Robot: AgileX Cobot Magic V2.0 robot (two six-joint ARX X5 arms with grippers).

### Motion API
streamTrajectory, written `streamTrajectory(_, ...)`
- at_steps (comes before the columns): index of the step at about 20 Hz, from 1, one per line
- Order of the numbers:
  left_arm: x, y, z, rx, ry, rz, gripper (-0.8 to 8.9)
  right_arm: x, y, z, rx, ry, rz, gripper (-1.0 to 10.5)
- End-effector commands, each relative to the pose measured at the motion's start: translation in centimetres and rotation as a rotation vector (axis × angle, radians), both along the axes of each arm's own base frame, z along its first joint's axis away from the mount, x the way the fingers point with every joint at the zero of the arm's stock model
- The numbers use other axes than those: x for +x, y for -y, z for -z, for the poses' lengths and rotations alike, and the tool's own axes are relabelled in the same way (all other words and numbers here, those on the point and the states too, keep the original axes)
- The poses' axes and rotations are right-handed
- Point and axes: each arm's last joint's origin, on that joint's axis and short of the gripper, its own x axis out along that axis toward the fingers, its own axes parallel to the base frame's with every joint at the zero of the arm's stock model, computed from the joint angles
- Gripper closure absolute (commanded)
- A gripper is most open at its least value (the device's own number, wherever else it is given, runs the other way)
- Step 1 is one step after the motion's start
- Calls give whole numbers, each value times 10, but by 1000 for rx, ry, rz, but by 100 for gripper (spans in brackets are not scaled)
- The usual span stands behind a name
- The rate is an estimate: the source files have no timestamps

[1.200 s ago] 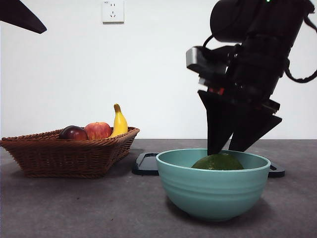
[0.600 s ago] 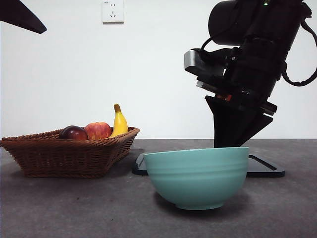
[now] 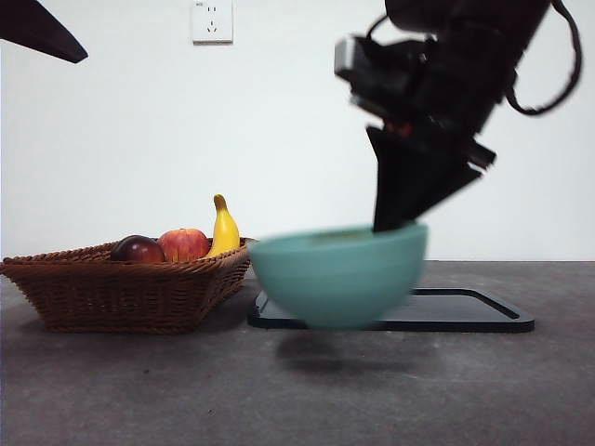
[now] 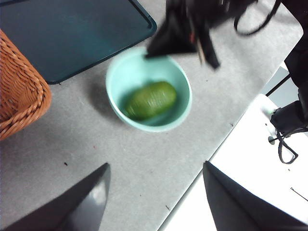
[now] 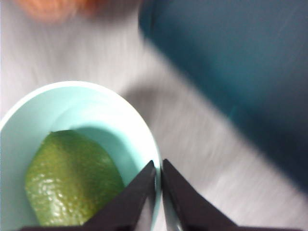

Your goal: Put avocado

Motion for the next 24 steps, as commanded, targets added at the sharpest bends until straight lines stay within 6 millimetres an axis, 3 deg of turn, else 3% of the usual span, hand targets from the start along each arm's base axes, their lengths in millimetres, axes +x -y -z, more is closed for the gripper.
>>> streamTrajectory(1, 1, 2, -2, -3, 14, 17, 506, 10, -2, -16, 19, 51, 37, 932)
streamTrajectory(7, 1, 2, -2, -3, 14, 17, 506, 55, 18, -33, 28, 126, 165, 932)
streamTrajectory(13, 1, 2, -2, -3, 14, 17, 506, 104, 33, -17, 24, 130, 251, 932)
streamTrajectory(17, 1, 2, -2, -3, 14, 17, 506, 121, 41, 1, 23, 128, 283, 932)
streamTrajectory(24, 1, 2, -2, -3, 15, 18, 506, 131, 41, 20, 35, 100, 284, 932)
